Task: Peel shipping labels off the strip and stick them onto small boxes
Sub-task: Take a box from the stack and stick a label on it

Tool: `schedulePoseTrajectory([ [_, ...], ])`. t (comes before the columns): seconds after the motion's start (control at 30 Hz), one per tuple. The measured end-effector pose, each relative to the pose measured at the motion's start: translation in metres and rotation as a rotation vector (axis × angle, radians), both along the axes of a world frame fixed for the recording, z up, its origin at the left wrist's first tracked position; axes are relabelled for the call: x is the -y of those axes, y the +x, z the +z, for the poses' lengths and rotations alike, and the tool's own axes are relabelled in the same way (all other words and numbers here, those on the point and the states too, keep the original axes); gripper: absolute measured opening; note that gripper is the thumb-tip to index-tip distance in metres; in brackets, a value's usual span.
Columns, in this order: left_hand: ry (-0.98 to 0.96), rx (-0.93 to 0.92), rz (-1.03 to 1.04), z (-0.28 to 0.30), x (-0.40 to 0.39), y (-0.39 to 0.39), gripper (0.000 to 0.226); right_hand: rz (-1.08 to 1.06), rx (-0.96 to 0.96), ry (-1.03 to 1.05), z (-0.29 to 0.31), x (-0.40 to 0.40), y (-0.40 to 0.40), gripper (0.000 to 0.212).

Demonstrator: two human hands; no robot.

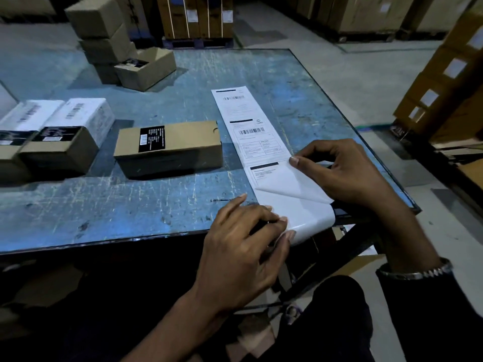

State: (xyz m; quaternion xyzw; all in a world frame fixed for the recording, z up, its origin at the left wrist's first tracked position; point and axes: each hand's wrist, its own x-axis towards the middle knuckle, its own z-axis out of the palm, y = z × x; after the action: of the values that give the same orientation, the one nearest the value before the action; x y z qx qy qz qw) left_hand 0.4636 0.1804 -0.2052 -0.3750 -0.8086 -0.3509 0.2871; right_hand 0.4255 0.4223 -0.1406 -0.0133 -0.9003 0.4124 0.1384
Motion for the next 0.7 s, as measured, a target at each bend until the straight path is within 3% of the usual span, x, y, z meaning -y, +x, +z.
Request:
schedulePoseTrajectory([
  [0.27,-0.007,0.022,-0.064,0.004,0.001,-0.009,0.015,-0.197,-0.09,-0.199,-0.015,-0.026,-0.019,0.015],
  [0.5,0.016,0.122,-0.085,0.031,-0.001,-0.024,0.011,-0.206,-0.12,-0.173,-0.019,-0.027,-0.017,0.012],
  [0.57,-0.003,0.168,-0.077,0.046,-0.002,-0.041,0.034,-0.195,-0.114,-0.176,-0.019,-0.027,-0.016,0.011],
  [0.7,-0.264,0.423,-0.122,0.073,-0.009,-0.086,0.122,-0.191,-0.112,-0.252,-0.018,-0.026,-0.016,0.011],
])
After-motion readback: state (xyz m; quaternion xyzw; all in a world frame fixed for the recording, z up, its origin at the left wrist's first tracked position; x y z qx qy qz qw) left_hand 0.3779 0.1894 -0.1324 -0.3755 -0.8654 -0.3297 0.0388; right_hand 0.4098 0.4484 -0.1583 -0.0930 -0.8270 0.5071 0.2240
